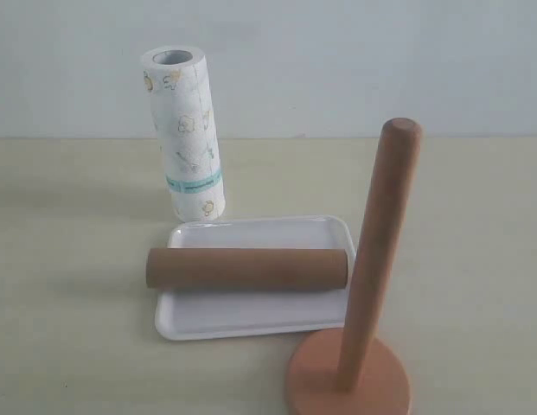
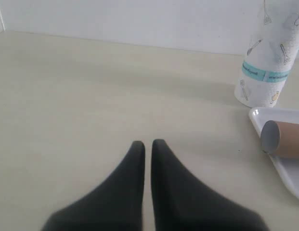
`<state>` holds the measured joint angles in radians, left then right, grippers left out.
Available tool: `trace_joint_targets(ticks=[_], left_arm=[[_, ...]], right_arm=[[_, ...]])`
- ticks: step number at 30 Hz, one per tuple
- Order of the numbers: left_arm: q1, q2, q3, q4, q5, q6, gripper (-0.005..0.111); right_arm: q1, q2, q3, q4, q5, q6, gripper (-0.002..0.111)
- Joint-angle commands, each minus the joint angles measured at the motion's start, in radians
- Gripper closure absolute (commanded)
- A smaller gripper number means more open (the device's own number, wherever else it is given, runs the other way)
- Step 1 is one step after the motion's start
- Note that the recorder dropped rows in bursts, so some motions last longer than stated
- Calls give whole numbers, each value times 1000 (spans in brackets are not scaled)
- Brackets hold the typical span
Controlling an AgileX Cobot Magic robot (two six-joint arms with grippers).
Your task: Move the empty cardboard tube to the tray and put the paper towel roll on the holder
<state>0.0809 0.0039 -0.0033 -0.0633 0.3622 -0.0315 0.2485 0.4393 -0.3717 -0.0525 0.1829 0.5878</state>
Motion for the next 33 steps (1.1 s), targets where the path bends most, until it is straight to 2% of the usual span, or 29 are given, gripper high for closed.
trace_joint_targets(ticks=[1,7,9,12,19,25,31,33], left_arm=[[2,-4,3,0,-2,3,103],[2,-4,3,0,-2,3,103],[2,-4,3,0,-2,3,103],[2,-4,3,0,-2,3,103],[2,-4,3,0,-2,3,103],[2,-4,3,0,-2,3,103],[2,-4,3,0,-2,3,103],[2,-4,3,0,-2,3,103]], right_arm=[[-46,-124,184,1,-275,-3,108],[-120,-294,364,1,-420,-3,108],[-138,-341,372,1,-446,-3,108],[-158,-395,372,1,-338,15,108],[-170,-439,372,-27,-288,-83,108],[-170,-439,372,-51,-15,-293,108],[-170,-439,372,-54,150,-331,108],[-170,-439,372,-65,148,-336,108]])
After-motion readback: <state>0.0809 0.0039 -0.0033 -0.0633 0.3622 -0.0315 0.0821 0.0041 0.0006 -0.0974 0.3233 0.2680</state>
